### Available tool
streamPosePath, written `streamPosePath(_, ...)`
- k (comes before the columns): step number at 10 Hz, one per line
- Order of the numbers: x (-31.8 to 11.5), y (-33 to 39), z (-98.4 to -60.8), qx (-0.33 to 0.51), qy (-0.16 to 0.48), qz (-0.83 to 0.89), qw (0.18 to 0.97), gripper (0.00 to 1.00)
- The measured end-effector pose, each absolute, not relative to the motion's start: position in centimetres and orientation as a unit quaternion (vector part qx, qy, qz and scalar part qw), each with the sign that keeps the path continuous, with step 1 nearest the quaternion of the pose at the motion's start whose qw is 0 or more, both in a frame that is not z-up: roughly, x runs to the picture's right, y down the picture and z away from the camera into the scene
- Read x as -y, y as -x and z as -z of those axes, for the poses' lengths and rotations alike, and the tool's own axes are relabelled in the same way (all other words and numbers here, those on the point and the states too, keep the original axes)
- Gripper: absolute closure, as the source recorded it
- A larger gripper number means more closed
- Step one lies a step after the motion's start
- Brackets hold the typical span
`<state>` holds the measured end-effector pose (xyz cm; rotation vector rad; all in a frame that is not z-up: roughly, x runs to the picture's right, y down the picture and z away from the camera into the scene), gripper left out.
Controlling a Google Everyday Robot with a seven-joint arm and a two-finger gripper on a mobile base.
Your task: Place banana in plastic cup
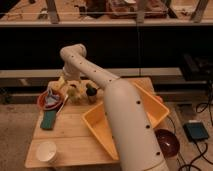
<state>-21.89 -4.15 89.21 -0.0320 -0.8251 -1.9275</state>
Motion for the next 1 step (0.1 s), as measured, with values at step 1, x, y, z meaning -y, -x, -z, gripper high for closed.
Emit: streamPosePath(1,4.79,21.47,-88.78,0.338,0.01,0.791,0.509,0.2)
